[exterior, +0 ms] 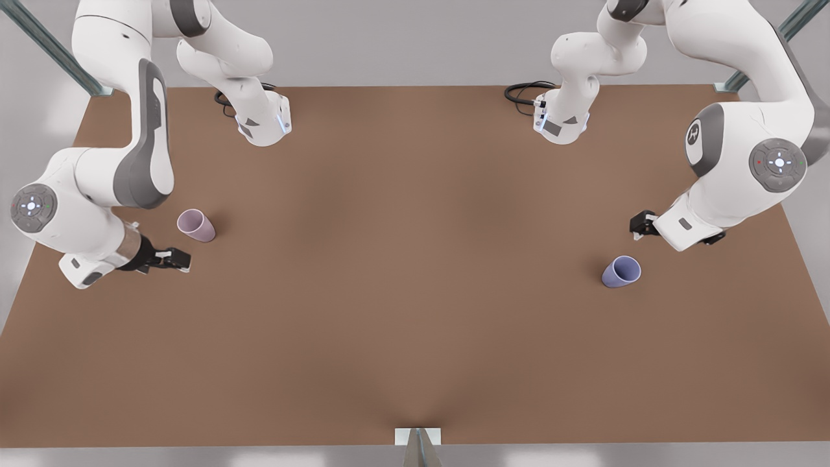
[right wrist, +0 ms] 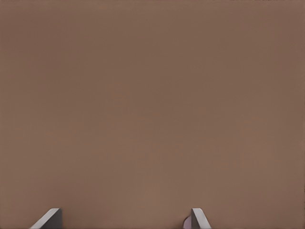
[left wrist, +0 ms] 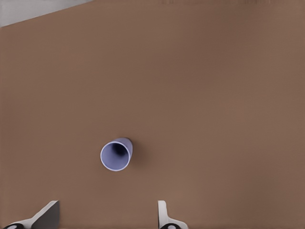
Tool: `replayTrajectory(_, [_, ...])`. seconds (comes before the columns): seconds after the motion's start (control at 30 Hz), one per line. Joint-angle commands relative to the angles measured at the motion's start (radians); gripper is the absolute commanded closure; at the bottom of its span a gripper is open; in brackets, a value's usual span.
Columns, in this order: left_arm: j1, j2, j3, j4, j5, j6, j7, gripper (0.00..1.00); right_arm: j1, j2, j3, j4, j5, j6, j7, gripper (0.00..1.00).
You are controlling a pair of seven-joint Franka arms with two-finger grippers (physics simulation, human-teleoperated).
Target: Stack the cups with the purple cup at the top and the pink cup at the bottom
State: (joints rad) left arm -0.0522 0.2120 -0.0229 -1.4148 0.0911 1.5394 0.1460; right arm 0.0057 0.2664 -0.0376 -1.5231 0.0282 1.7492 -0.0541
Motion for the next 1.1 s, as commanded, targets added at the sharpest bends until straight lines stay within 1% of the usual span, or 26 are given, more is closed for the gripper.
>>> replayTrajectory(0.0, [0.000,0.000,0.000,0.000,0.001,0.005,0.027,0.00,-0.016,-0.012,0.005,-0.006,-0.005,0.004,-0.007,0.00])
replayTrajectory(0.13, [0.000,-0.002,0.005,0.000,-0.002,0.007,0.030,0.00,-0.023,-0.016,-0.002,-0.025,-0.005,0.000,-0.015,0.00])
replayTrajectory(0.17, [0.000,-0.009,0.005,-0.001,-0.002,-0.004,0.030,0.00,-0.047,-0.022,-0.001,-0.031,0.001,0.000,-0.016,0.00])
replayTrajectory(0.27, [0.000,-0.014,0.008,-0.010,-0.005,-0.039,0.030,0.00,-0.047,-0.042,-0.001,-0.051,0.001,-0.010,-0.018,0.00])
replayTrajectory(0.3, [-0.001,-0.016,0.009,-0.010,-0.005,-0.041,0.030,0.00,-0.062,-0.038,-0.005,-0.055,-0.001,-0.005,-0.078,0.00])
replayTrajectory(0.33, [0.000,-0.014,0.009,-0.010,-0.005,-0.036,0.030,0.00,-0.064,-0.038,-0.070,-0.091,0.005,0.004,-0.164,0.00])
replayTrajectory(0.37, [-0.001,-0.013,0.011,-0.010,-0.005,-0.029,0.030,0.00,-0.066,-0.038,-0.096,-0.106,0.010,0.030,-0.250,0.00])
replayTrajectory(0.43, [0.000,-0.014,0.014,-0.009,-0.004,-0.016,0.029,0.00,-0.102,-0.042,-0.104,-0.144,0.016,0.061,-0.273,0.00])
replayTrajectory(0.5, [0.000,-0.014,0.015,-0.009,-0.002,-0.010,0.029,0.00,-0.155,-0.029,-0.110,-0.178,0.030,0.095,-0.382,0.00])
replayTrajectory(0.53, [0.000,-0.014,0.017,-0.009,-0.004,-0.013,0.029,0.00,-0.155,-0.027,-0.110,-0.202,0.030,0.099,-0.391,0.00])
replayTrajectory(0.6, [0.000,-0.013,0.017,-0.009,-0.004,-0.012,0.029,0.00,-0.161,-0.087,-0.110,-0.384,0.029,0.259,-0.493,0.00])
replayTrajectory(0.67, [0.002,-0.010,0.017,-0.010,-0.004,-0.015,0.029,0.00,-0.176,-0.088,-0.110,-0.468,0.029,0.308,-0.555,0.00])
replayTrajectory(0.73, [0.003,-0.006,0.017,-0.012,-0.004,-0.021,0.030,0.00,-0.171,-0.090,-0.110,-0.523,0.021,0.346,-0.612,0.00])
replayTrajectory(0.77, [0.002,-0.006,0.017,-0.012,-0.004,-0.022,0.030,0.00,-0.176,-0.099,-0.111,-0.568,0.024,0.398,-0.672,0.00])
replayTrajectory(0.83, [0.002,-0.006,0.017,-0.012,-0.004,-0.022,0.030,0.00,-0.176,-0.118,-0.111,-0.617,0.022,0.421,-0.685,0.00])
replayTrajectory(0.87, [0.003,-0.005,0.017,-0.012,-0.005,-0.021,0.030,0.00,-0.176,-0.121,-0.114,-0.649,0.021,0.475,-0.727,0.00])
replayTrajectory(0.97, [0.002,-0.008,0.017,-0.012,-0.005,-0.032,0.030,0.00,-0.181,-0.200,-0.116,-0.727,0.015,0.492,-0.754,0.00])
replayTrajectory(1.0, [0.002,-0.011,0.017,-0.013,-0.005,-0.041,0.030,0.00,-0.182,-0.214,-0.116,-0.772,0.013,0.538,-0.757,0.00])
replayTrajectory(1.07, [0.002,-0.013,0.017,-0.012,-0.005,-0.051,0.030,0.00,-0.217,-0.196,-0.117,-0.779,0.012,0.558,-0.819,0.00])
